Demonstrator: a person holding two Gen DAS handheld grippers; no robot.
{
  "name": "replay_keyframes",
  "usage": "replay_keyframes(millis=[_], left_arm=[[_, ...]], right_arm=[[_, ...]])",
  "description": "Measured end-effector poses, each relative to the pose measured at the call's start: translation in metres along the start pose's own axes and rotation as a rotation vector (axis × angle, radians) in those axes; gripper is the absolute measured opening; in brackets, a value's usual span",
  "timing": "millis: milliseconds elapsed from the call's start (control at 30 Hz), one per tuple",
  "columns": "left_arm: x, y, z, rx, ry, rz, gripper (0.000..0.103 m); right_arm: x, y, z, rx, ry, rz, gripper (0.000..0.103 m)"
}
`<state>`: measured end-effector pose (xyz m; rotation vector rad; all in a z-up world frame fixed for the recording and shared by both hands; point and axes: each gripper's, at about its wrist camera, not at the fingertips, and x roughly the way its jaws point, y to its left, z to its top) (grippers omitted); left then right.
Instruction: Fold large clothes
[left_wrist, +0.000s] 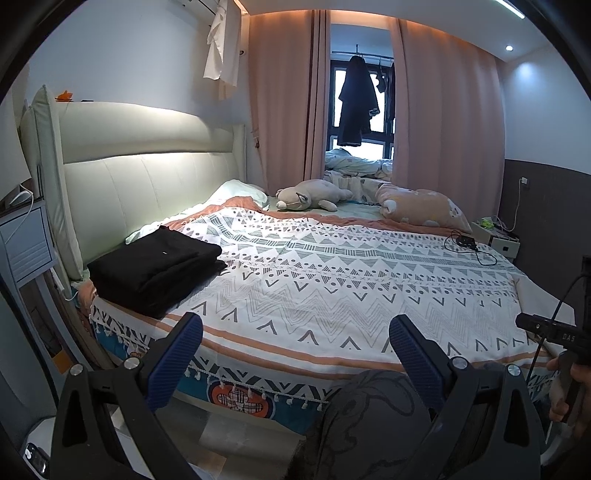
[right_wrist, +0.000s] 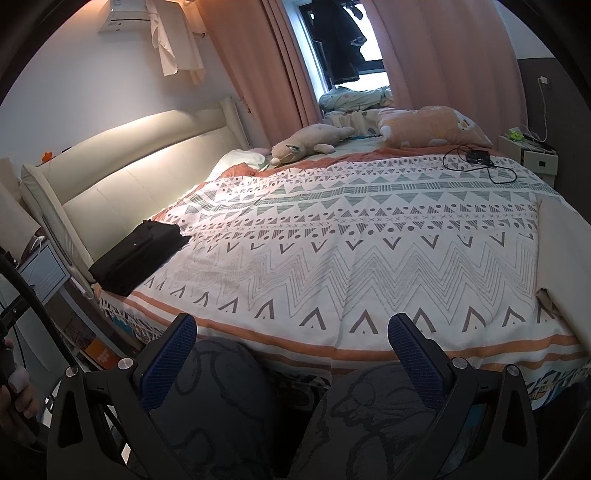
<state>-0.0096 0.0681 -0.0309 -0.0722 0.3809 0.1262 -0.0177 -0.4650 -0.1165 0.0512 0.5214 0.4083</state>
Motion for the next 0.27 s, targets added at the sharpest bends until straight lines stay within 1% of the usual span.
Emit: replay_keyframes(millis=[267], left_arm=[[0.014, -0.003, 0.007, 0.008, 0.003, -0.002, 0.103]], right_arm=[[0.008, -0.01, 0.007, 0.012, 0.005, -0.011, 0.103]])
